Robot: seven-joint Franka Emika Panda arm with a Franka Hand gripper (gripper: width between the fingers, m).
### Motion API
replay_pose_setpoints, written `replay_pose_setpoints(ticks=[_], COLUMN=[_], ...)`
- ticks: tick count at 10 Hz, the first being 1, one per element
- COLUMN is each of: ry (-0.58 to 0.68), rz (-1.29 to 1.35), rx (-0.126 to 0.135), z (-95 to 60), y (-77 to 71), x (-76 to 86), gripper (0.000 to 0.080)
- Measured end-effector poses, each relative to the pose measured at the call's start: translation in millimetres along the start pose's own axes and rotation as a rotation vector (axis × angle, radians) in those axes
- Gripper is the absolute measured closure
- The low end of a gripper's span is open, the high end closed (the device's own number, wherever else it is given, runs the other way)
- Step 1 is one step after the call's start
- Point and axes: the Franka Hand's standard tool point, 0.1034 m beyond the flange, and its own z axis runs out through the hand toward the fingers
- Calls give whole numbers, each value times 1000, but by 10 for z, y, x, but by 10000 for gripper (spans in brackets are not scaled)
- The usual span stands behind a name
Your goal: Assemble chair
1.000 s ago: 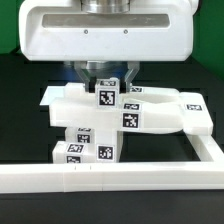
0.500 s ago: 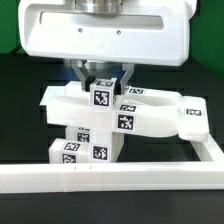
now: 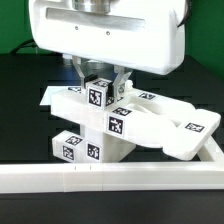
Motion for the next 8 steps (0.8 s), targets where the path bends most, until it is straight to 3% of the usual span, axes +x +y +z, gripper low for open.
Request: replay_pose_setpoints(ticks=[1,2,3,6,8], ry=[0,-1,-3,-10,-9], rz=[-1,-9,-16,-20,-19], rx=[0,3,11,44,40], z=[-4,-44,-95,-227,-209], y=[-4,-38,-59,33,37], x=[-4,-40,-122,-450,-430], gripper=[436,242,178,151,151])
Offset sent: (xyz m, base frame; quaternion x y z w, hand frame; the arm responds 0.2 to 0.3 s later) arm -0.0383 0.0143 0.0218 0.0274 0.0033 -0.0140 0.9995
